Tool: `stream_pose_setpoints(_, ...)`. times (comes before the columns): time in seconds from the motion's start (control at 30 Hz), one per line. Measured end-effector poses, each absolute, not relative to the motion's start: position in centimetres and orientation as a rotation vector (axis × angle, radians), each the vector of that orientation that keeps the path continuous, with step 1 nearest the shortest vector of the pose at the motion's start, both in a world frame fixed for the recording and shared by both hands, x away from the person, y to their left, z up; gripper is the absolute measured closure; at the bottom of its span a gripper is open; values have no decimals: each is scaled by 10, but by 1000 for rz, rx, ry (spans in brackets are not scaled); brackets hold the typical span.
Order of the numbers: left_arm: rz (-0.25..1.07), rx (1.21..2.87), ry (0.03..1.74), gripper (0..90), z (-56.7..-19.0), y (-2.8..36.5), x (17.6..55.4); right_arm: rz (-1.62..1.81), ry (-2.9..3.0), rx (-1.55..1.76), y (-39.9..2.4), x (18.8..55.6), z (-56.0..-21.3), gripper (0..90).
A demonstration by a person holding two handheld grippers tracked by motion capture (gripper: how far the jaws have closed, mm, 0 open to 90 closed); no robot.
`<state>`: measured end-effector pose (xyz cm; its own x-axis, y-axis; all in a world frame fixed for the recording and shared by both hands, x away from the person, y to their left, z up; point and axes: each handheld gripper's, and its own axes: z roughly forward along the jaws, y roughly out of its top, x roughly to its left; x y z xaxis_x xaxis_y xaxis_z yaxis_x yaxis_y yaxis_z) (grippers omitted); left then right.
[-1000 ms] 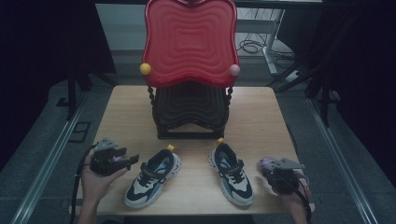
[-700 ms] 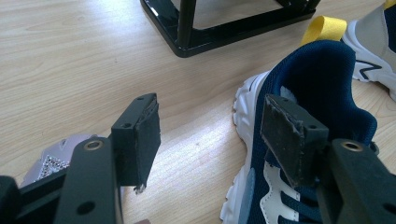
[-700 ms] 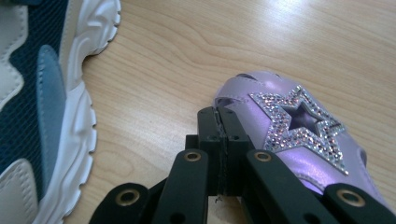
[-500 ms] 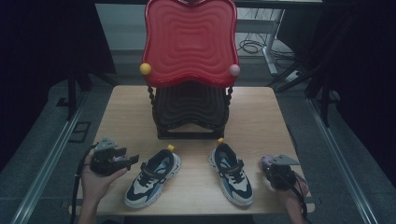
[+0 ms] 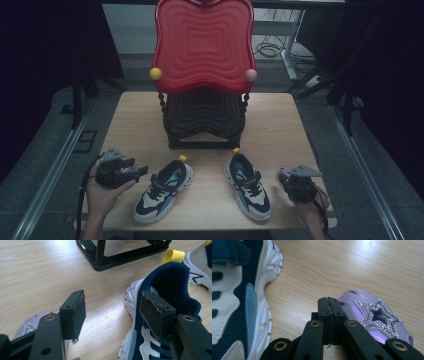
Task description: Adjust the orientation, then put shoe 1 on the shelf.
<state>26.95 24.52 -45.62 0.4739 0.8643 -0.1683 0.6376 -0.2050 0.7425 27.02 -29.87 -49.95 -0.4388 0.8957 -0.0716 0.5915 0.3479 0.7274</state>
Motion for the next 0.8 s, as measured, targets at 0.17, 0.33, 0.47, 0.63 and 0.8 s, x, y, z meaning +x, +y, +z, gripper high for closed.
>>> stream_pose_setpoints(0.17, 364, 1930, 1252, 378, -456, 248, 269, 956, 2143, 1307, -306, 270, -494, 894)
stream_pose_setpoints(0.33, 357, 1927, 1255, 378, -457, 248, 268, 1031, 2112, 1322, -319, 269, -486, 883)
stream_pose_setpoints(0.47, 354, 1924, 1254, 378, -457, 249, 267, 1069, 2085, 1323, -329, 267, -480, 879)
stream_pose_setpoints(0.63, 353, 1923, 1265, 378, -458, 250, 269, 1090, 2079, 1310, -339, 263, -474, 844)
stream_pose_setpoints(0.8, 356, 1928, 1272, 378, -459, 251, 268, 1103, 2085, 1305, -346, 261, -473, 785)
